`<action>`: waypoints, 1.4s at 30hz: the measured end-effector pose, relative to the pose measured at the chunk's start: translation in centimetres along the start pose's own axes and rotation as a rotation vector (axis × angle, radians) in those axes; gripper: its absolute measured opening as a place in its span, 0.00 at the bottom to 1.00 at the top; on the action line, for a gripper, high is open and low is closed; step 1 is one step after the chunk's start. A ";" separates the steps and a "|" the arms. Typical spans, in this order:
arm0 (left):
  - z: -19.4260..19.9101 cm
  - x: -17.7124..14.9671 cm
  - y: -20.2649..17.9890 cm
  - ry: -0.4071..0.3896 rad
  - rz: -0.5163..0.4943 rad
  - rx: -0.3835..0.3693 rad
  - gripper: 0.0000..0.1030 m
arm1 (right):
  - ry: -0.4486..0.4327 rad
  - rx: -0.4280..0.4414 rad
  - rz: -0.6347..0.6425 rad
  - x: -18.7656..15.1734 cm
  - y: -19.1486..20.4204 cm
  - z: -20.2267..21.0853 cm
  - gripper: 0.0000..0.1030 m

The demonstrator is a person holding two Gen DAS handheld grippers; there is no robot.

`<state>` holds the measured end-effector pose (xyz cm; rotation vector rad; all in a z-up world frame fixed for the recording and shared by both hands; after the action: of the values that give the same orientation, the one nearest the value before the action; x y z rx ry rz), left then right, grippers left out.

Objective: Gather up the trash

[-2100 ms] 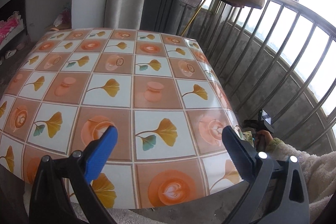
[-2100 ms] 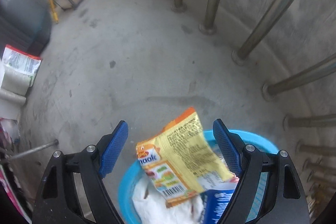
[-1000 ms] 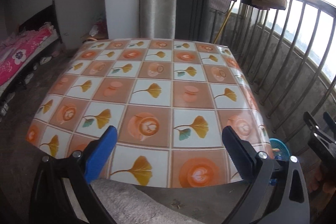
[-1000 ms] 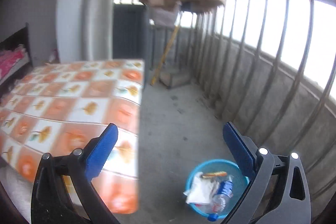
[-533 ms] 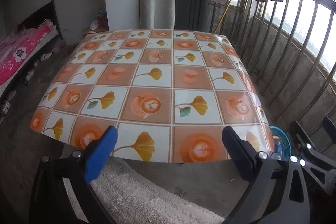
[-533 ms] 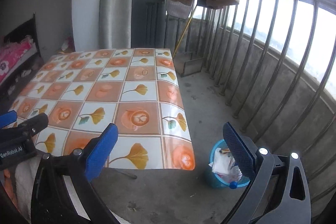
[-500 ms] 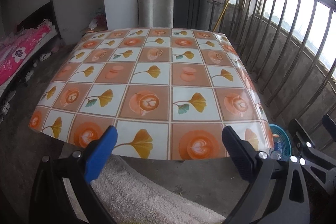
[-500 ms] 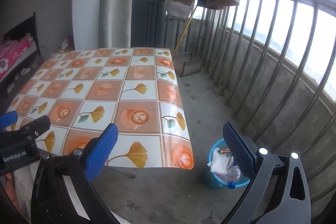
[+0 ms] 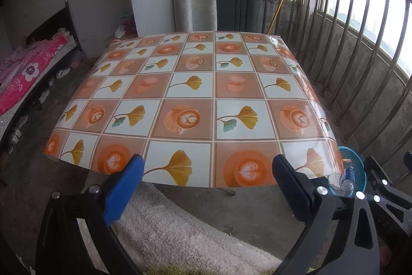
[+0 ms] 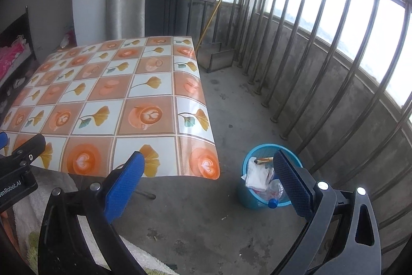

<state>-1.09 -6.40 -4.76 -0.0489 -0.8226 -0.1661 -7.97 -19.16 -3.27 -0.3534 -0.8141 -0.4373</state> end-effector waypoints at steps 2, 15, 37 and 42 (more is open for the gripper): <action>0.0 0.1 0.0 -0.001 0.000 0.008 0.95 | 0.009 0.000 -0.006 -0.1 -0.3 -0.1 0.93; 0.0 0.2 0.2 0.001 0.009 0.019 0.95 | 0.005 0.007 0.003 -0.2 -0.2 -0.2 0.93; 0.1 0.4 0.2 0.005 -0.007 0.038 0.95 | 0.008 0.020 0.015 0.2 0.0 -0.5 0.93; 0.1 0.4 0.1 0.004 -0.008 0.038 0.95 | 0.008 0.021 0.016 0.2 0.0 -0.5 0.93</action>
<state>-0.85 -6.33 -4.36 -0.0091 -0.8222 -0.1581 -7.54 -19.43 -3.47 -0.3377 -0.8067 -0.4149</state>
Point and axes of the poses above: each gripper's, at about its wrist camera, not at the fingertips, and z roughly against the way its jaws point, y to its left, x to its top, the point moved 6 cm from there along -z, roughly the way its jaws point, and after that the axes turned 4 degrees about -y, right-handed, at the moved point
